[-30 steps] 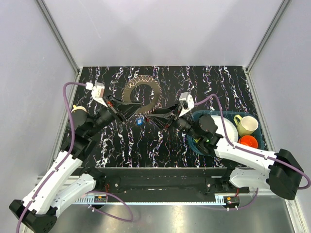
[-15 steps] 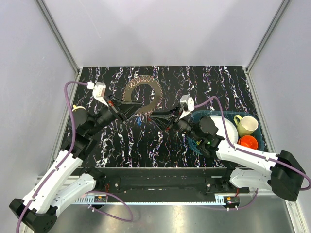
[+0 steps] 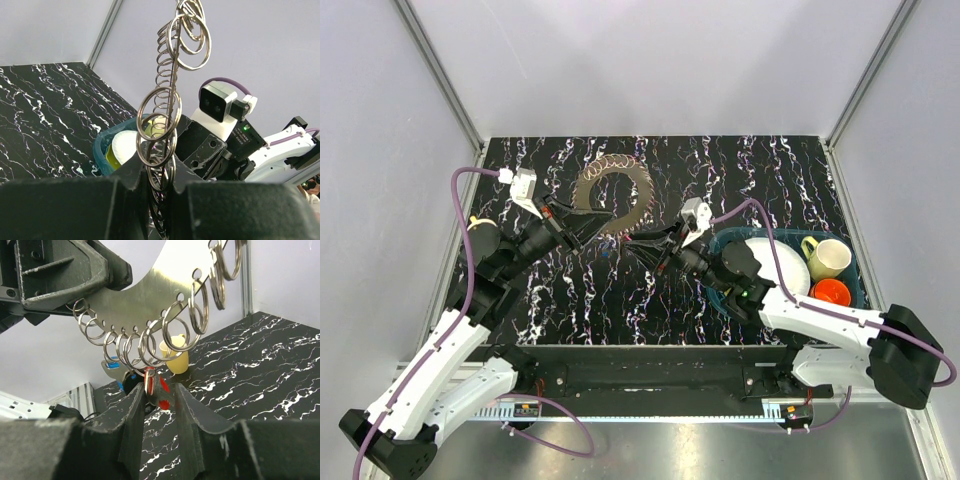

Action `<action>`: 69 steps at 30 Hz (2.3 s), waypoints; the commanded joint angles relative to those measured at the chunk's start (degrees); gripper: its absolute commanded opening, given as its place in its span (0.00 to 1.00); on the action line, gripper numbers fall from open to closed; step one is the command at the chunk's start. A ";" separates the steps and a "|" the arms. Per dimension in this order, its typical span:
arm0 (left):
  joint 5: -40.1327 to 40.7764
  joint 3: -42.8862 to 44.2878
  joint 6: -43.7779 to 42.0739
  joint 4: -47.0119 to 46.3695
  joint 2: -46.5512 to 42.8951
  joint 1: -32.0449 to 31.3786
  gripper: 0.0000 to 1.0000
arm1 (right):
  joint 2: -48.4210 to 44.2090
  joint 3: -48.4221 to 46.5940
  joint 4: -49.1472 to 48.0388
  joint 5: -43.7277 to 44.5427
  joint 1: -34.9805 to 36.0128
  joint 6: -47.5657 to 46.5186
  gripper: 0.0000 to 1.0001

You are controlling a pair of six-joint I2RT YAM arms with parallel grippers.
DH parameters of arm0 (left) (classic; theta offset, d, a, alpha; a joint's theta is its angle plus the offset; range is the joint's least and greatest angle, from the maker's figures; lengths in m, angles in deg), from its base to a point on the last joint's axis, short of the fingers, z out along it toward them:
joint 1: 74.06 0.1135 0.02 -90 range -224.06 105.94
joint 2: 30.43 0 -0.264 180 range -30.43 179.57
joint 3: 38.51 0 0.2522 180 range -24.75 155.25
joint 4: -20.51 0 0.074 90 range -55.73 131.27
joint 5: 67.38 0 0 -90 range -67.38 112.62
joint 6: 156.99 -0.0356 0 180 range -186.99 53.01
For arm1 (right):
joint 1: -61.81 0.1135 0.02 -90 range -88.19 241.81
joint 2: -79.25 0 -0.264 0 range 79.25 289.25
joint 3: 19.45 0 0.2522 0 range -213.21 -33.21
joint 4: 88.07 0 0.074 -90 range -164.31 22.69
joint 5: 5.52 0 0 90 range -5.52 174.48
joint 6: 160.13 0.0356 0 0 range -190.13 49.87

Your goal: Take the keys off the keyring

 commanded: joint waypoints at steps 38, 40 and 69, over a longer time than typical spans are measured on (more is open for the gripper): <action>5.15 -1.63 3.74 -4.58 -1.59 0.05 0.00 | 6.78 -4.87 -4.63 2.65 0.87 -6.94 0.49; 5.85 -1.63 3.38 -3.53 -1.67 0.05 0.00 | 6.70 -4.17 -5.59 3.26 0.87 -7.21 0.35; 19.56 -4.53 -0.57 16.50 -1.85 0.05 0.32 | -3.50 -16.55 35.36 9.24 0.78 -26.89 0.00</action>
